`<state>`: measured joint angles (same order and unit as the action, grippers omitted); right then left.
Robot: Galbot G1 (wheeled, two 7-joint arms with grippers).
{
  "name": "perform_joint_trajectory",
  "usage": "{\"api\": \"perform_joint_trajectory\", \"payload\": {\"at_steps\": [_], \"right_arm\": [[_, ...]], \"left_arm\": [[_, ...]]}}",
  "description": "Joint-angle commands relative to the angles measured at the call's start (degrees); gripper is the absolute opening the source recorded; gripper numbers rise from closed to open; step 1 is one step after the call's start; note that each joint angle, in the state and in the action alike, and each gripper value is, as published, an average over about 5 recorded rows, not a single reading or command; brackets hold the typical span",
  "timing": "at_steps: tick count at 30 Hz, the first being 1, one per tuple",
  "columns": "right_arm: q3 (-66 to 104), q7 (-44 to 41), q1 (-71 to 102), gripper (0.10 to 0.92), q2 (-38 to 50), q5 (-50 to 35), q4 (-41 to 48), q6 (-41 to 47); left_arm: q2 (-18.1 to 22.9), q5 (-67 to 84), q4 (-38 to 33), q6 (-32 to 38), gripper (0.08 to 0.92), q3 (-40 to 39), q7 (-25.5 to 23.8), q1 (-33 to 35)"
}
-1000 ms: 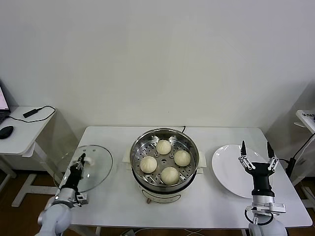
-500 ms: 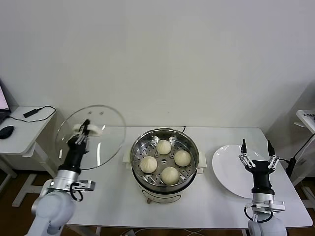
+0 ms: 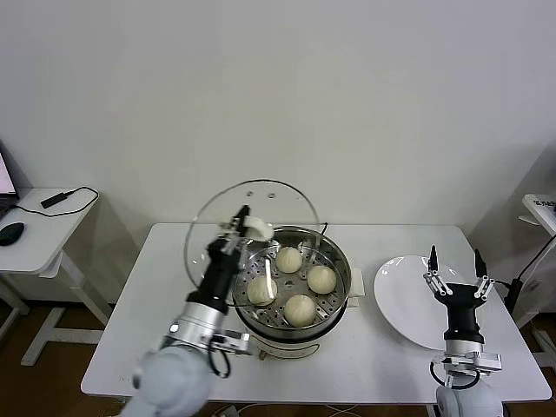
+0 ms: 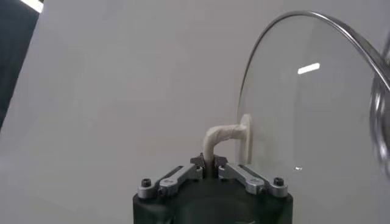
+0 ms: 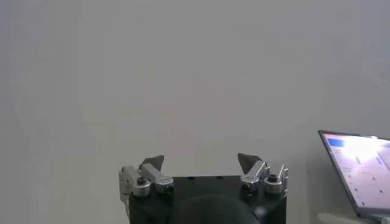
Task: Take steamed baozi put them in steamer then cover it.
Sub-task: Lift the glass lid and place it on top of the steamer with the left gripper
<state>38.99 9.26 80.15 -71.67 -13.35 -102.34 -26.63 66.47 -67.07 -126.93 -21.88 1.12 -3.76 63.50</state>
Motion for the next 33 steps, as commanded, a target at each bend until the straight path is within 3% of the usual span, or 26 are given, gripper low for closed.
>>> {"api": "perform_joint_trajectory", "payload": {"at_steps": [1, 12, 33], "right_arm": [[0.0, -0.2, -0.5, 0.823, -0.6, 0.4, 1.2, 0.7], [-0.5, -0.6, -1.4, 0.823, -2.0, 1.7, 2.0, 1.4], [0.0, -1.1, -1.8, 0.823, -2.3, 2.1, 3.4, 1.1]], "left_arm": [[7.7, -11.4, 3.5, -10.3, 0.188, -15.0, -11.3, -7.0], [17.4, -24.7, 11.9, -10.4, 0.188, -11.7, -16.6, -6.5], [21.1, -27.9, 18.9, -12.3, 0.188, -11.7, -16.7, -5.6]]}}
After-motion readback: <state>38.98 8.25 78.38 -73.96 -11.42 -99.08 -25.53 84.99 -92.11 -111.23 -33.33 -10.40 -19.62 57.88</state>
